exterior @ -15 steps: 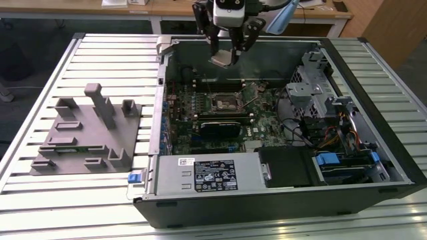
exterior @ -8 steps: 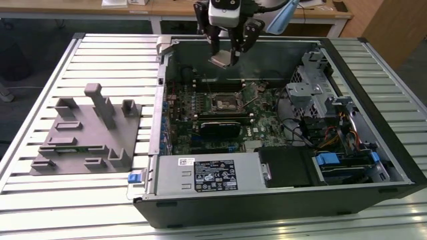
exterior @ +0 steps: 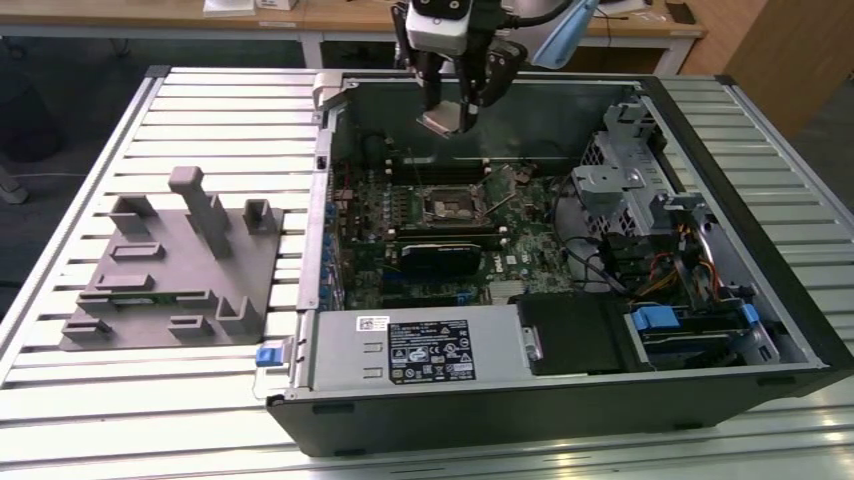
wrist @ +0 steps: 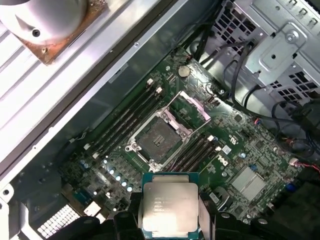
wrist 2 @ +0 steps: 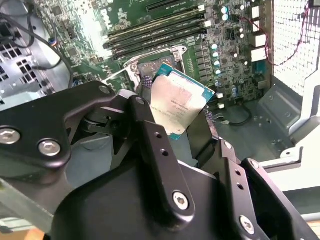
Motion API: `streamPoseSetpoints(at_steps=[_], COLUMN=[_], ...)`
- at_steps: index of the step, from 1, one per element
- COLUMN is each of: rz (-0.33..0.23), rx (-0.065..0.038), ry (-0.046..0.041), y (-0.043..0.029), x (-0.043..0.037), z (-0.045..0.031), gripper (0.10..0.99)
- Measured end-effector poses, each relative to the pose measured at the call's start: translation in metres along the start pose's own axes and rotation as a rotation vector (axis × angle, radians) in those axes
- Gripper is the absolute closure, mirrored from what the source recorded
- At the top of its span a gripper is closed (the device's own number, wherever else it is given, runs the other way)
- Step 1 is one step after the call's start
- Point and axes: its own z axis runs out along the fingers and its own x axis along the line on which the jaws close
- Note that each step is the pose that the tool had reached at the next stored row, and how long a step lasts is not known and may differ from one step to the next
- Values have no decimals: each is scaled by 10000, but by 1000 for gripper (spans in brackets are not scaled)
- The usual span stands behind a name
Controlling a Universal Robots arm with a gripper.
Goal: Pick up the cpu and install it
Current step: 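Place the cpu into insertion slot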
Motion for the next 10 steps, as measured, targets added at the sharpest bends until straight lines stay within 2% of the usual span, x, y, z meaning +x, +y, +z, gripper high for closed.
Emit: streamPoseSetpoints(at_steps=[10], rz=[1629], rx=[16], ry=[-61], y=[0], x=[1], z=[21], gripper=[553])
